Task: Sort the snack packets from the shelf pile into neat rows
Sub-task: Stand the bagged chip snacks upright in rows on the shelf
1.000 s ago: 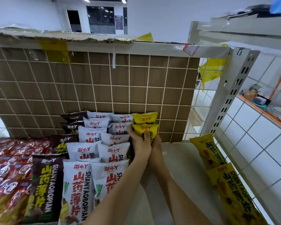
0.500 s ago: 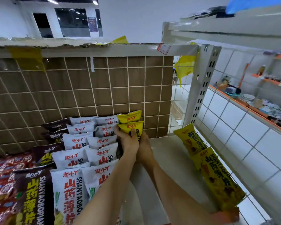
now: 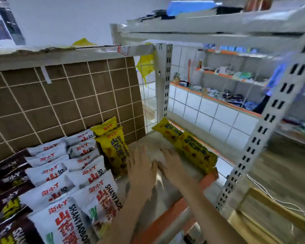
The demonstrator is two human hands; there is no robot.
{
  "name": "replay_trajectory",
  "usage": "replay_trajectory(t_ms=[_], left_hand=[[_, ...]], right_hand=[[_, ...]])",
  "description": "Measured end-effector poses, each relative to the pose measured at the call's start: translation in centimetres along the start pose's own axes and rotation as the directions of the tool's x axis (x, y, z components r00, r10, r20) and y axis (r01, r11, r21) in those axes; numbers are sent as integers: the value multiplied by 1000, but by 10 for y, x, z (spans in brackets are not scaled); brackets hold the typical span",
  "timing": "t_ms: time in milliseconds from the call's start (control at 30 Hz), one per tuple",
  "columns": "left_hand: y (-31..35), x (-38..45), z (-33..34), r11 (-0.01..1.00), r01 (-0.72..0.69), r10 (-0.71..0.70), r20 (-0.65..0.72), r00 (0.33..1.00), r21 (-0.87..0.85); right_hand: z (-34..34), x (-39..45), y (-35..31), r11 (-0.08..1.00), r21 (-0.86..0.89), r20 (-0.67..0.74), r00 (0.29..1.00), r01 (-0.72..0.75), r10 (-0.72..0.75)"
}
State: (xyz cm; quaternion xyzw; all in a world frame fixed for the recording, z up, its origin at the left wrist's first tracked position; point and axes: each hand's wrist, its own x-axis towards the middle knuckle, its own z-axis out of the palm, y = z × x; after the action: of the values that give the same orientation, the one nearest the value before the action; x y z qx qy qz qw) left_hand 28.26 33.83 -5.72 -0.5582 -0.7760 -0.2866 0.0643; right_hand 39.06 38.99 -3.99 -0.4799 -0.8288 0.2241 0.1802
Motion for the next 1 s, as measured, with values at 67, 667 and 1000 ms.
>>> replay_trajectory(t_ms=[67, 667, 1000], left_hand=[[7, 12, 4, 988, -107, 99, 77, 992, 109], [59, 123, 42, 664, 618, -250, 655, 714, -420], [69, 142, 71, 322, 764, -275, 717, 640, -559]], right_hand=[[-14, -13, 10, 998, -37, -47, 998, -49, 47], [-90, -1, 68, 939, -129, -57, 947, -320, 315], [-85, 11, 83, 909, -232, -13, 936, -346, 353]])
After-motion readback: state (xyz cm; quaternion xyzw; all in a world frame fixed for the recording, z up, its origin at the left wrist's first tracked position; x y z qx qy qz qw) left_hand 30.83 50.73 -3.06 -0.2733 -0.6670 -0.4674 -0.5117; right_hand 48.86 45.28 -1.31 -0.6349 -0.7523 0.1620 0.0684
